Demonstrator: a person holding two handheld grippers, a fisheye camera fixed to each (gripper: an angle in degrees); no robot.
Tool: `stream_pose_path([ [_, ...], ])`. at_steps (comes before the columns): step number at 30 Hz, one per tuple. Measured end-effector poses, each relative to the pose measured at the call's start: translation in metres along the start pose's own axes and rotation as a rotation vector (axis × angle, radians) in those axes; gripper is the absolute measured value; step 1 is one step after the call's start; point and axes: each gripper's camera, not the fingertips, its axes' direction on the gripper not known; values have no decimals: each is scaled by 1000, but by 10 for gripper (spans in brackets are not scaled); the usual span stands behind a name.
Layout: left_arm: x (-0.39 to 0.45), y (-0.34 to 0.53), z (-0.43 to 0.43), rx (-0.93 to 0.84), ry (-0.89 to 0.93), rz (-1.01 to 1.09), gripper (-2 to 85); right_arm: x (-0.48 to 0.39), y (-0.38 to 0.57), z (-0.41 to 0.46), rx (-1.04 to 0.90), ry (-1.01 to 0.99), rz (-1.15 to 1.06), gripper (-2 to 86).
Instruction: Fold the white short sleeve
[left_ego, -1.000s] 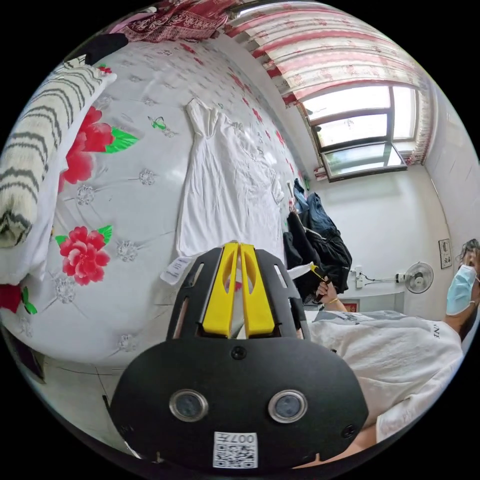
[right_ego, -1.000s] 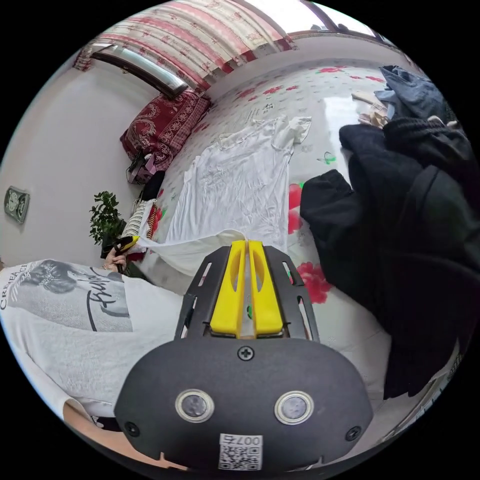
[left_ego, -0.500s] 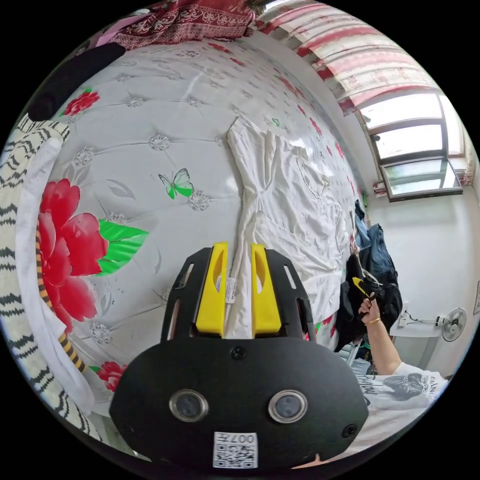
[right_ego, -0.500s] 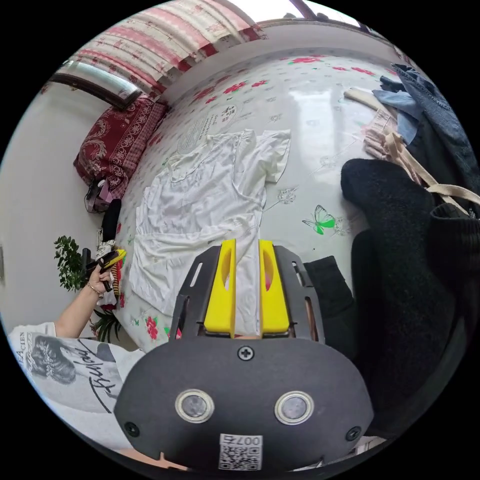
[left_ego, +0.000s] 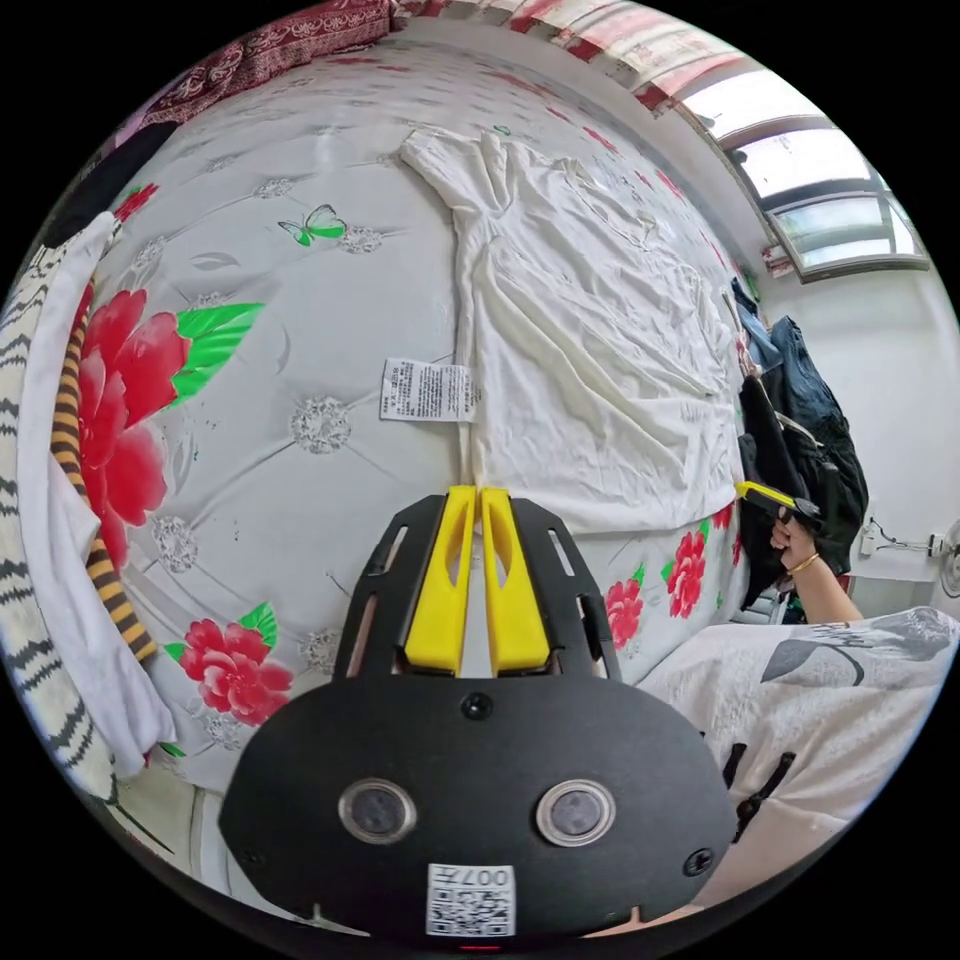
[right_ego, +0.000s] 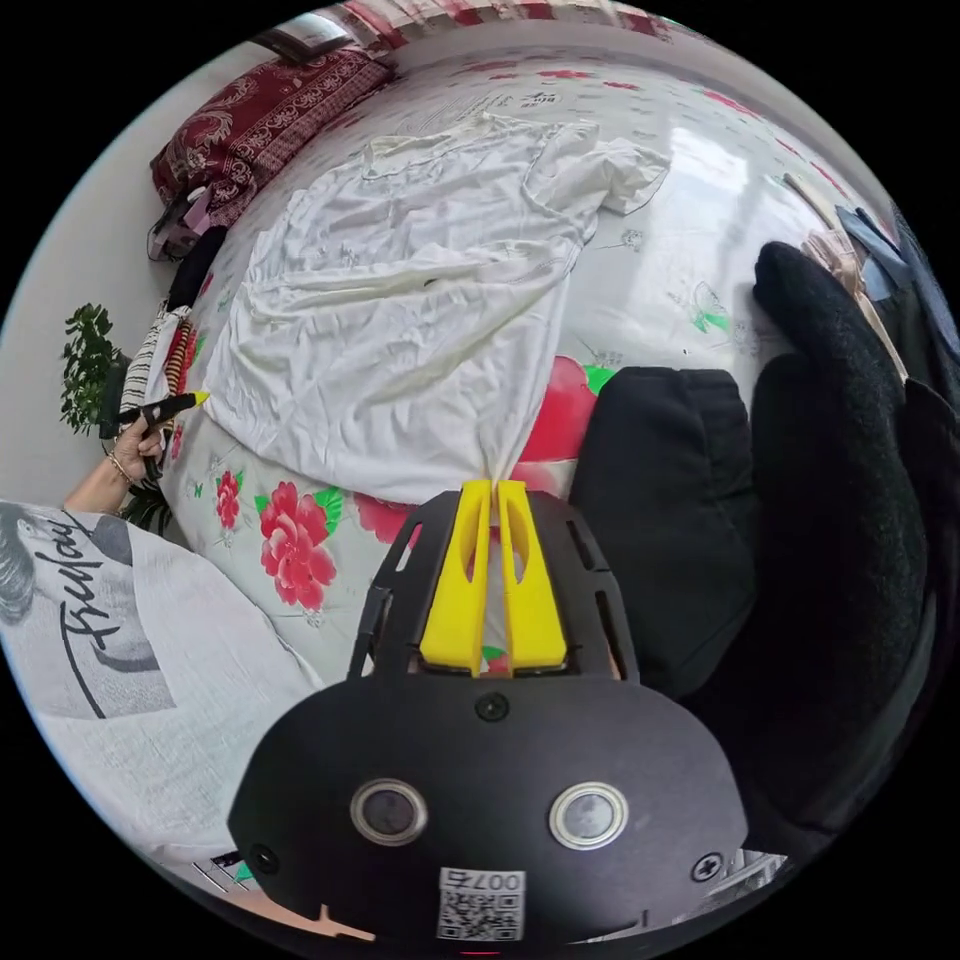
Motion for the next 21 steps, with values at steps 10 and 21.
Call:
stream_pose_path([
  [10,-4,27,-118,209,310,10,-10,14,51,-144,325,-241,-5,-2],
  [21,-16,8,-232,270,503,54,-10,17,34,-281,389,-323,-67,-3],
])
